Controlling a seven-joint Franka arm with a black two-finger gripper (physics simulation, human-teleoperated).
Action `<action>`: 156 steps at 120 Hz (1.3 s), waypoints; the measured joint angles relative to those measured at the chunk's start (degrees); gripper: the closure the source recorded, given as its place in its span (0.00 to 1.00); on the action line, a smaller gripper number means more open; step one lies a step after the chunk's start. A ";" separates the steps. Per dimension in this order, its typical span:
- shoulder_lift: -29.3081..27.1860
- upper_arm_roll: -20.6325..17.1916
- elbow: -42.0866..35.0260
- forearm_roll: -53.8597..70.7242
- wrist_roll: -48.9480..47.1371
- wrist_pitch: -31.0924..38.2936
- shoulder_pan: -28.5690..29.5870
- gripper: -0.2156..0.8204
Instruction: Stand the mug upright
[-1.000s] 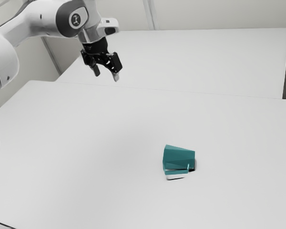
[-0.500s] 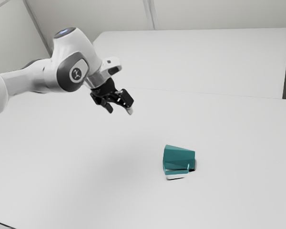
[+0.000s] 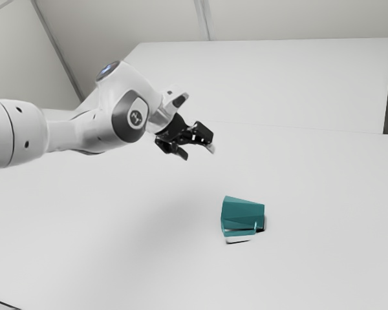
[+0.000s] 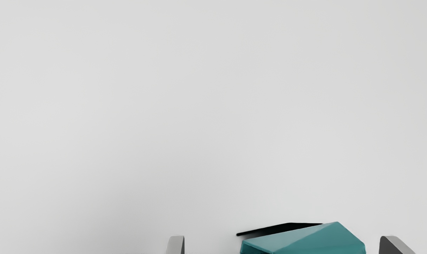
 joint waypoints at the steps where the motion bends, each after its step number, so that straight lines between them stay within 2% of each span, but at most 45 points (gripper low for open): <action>1: 0.07 -0.03 0.00 -0.14 -0.04 0.10 -0.35 0.21; 16: 0.04 -0.83 -1.78 -2.46 -0.65 1.18 -3.10 0.21; 49: -3.22 -1.38 -9.37 -5.73 -1.64 2.09 -1.51 0.21; 73: -0.82 -2.90 -9.75 -7.48 -2.13 3.02 0.30 0.21; 102: 1.74 -3.14 -9.51 -10.86 -2.54 6.34 -6.88 0.21; 156: 3.90 -3.14 -9.77 -13.46 -2.74 12.15 -8.42 0.22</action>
